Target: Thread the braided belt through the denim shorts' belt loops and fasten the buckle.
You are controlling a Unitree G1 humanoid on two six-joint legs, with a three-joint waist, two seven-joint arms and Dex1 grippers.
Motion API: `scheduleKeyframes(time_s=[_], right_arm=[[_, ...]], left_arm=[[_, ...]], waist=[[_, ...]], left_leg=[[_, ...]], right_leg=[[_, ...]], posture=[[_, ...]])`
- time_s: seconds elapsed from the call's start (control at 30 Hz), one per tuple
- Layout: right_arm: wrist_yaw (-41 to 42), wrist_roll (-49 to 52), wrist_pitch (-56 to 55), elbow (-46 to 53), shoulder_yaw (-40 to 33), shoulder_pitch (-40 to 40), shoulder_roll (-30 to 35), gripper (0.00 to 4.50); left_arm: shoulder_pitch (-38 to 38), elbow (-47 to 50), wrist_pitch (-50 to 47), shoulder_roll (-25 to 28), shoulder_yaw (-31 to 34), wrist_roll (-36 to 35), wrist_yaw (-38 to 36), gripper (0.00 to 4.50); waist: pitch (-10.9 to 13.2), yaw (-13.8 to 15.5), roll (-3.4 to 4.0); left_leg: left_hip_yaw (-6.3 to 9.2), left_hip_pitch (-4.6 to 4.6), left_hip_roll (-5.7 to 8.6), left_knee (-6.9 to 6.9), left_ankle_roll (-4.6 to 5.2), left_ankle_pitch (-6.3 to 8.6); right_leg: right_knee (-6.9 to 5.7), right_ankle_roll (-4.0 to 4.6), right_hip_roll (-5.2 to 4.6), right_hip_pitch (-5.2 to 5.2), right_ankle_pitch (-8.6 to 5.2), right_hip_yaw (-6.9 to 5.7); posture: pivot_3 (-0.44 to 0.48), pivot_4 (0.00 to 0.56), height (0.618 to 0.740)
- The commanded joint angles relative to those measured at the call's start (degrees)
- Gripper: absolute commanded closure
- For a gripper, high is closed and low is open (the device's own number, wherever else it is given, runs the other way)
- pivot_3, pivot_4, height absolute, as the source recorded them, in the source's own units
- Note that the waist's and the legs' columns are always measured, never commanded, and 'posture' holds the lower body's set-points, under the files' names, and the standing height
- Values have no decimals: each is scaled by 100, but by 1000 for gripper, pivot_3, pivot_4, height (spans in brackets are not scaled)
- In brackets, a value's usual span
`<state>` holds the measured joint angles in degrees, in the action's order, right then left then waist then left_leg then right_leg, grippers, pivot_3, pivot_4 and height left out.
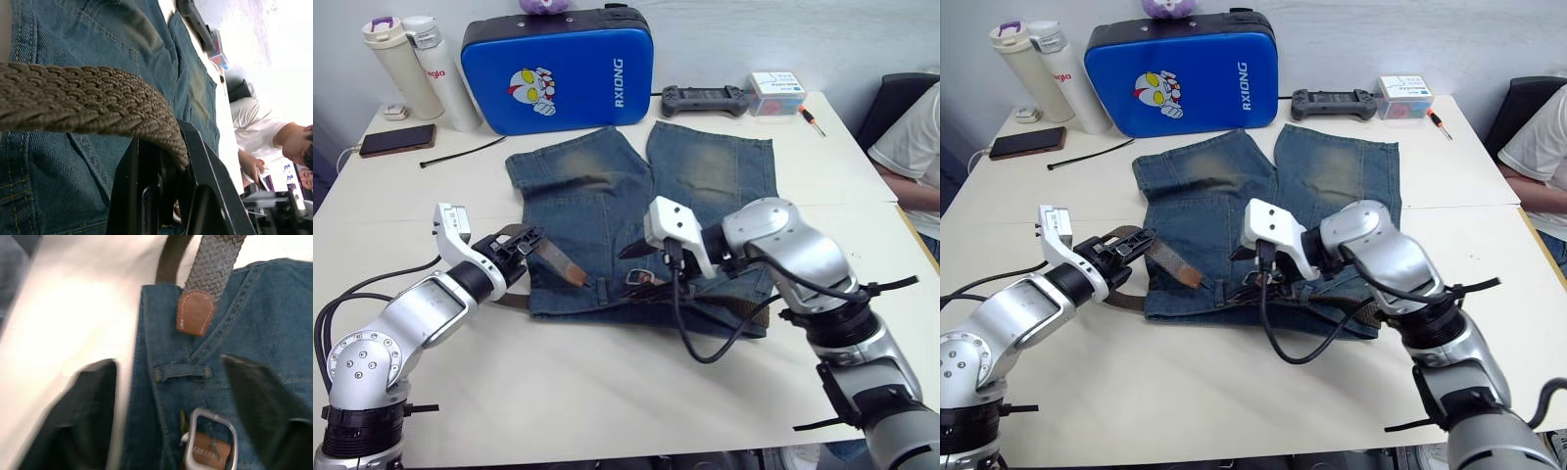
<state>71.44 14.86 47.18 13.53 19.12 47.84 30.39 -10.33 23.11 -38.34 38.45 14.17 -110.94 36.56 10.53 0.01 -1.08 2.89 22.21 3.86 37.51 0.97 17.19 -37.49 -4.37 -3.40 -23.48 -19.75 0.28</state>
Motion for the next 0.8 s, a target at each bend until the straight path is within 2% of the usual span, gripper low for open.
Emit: scheduleKeyframes(time_s=[0.03,0.3,0.5,0.8], right_arm=[[92,215,243,89,-473,115,615,105],[-117,502,522,308,-520,-99,1024,105],[-322,528,547,318,-549,-75,1176,105],[-528,460,469,261,-488,-3,1244,105]], left_arm=[[222,614,553,-428,-7,-86,516,4500],[720,1146,1236,-1189,-149,705,1257,4500],[911,1244,1065,-1333,-614,1418,1165,4500],[762,954,1066,-1822,-1048,1844,1088,4500]], waist=[[0,5,0],[1,-2,-2],[2,51,-3],[2,139,-4]], left_leg=[[0,0,0,-1,0,0],[-9,0,-2,-11,2,0],[-8,1,0,-7,3,-1],[-7,1,0,-6,4,-1]], right_leg=[[1,0,0,0,0,0],[7,0,1,-2,0,4],[8,0,0,1,0,3],[9,0,0,2,0,2]], posture=[[0,150,740],[0,150,740],[0,150,740],[0,150,740]])
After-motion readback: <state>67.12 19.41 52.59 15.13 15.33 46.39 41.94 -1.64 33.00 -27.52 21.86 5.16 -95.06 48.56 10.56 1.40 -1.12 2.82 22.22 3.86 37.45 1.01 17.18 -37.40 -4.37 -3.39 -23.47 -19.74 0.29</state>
